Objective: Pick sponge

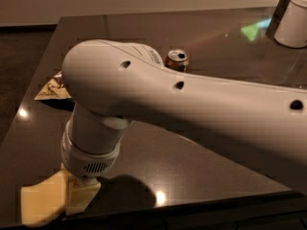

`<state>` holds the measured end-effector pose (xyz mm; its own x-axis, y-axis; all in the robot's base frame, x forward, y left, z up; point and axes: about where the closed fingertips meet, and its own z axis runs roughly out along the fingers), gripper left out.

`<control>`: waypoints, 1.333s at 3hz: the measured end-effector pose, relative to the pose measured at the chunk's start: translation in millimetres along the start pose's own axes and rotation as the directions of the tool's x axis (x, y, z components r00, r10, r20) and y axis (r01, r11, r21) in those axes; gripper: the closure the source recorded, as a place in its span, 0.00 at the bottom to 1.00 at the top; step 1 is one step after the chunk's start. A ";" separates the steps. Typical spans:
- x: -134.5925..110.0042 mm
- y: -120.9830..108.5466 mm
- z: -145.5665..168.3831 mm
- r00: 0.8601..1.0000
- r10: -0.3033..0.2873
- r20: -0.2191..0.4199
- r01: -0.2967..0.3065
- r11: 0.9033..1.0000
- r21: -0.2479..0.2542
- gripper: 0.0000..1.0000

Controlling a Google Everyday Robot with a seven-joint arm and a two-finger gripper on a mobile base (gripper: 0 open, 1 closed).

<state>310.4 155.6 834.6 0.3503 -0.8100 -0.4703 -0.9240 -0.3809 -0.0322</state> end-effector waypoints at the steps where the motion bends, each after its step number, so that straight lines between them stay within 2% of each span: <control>1: 5.5 -2.0 -7.2 1.000 0.022 0.006 -0.022 1.000 -0.009 0.64; 2: 13.1 -11.0 -27.6 0.999 0.039 0.032 -0.038 0.999 -0.029 0.88; 3: 21.9 -24.5 -62.1 0.998 0.026 0.054 -0.024 0.999 -0.047 1.00; 4: 21.0 -33.3 -102.6 0.998 -0.011 0.067 0.013 0.999 -0.040 1.00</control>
Offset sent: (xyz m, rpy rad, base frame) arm 0.0440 -0.0385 0.0400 0.0394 0.1136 -0.0292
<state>364.2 105.5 916.3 0.3490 -0.7741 -0.5282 -0.9125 -0.4090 -0.0034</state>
